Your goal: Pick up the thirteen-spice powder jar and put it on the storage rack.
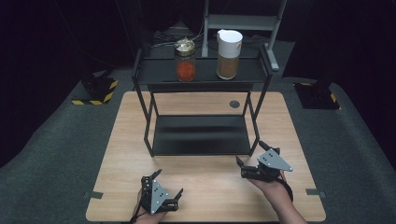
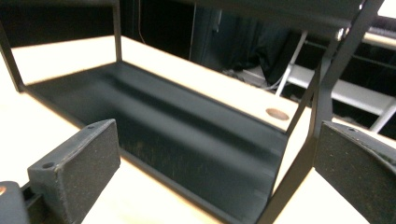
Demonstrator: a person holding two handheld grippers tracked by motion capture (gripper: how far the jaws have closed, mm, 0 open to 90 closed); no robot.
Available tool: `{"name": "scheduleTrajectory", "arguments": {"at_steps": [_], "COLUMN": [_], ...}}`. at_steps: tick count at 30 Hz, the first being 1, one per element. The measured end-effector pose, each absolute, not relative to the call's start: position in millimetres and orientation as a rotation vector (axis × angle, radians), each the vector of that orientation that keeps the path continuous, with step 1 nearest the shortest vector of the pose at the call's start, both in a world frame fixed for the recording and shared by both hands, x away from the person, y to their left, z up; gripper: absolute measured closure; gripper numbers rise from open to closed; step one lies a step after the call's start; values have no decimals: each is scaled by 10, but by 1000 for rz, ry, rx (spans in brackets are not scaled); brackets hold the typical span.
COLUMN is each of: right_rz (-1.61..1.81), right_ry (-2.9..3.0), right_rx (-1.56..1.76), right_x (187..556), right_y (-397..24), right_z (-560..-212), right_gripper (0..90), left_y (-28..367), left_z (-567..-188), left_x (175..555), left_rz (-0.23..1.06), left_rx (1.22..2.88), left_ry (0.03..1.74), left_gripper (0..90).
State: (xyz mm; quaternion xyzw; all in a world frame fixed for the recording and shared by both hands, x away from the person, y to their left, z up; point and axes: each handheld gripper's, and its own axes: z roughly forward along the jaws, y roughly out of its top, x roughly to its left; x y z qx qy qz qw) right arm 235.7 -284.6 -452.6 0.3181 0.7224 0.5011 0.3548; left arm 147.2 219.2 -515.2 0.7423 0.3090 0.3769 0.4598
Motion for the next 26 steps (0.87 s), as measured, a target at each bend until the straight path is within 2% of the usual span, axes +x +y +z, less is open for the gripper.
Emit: {"name": "scheduleTrajectory", "arguments": {"at_steps": [12,26], "right_rz": [1156,1017], "right_ry": [1959,2014], "right_rx": [850,819], "right_x": [2251,2205], "right_y": [-2918,-2832], "right_z": [-4836,-4893], "right_gripper": [0,0], "left_y": [2187,2187], "left_z": [-5156,-5167], "left_x": [1466,1448], "left_rz": [933,938], "left_rx": [1826,1813], "left_ry": [761,769], "left_gripper": [6,6]}}
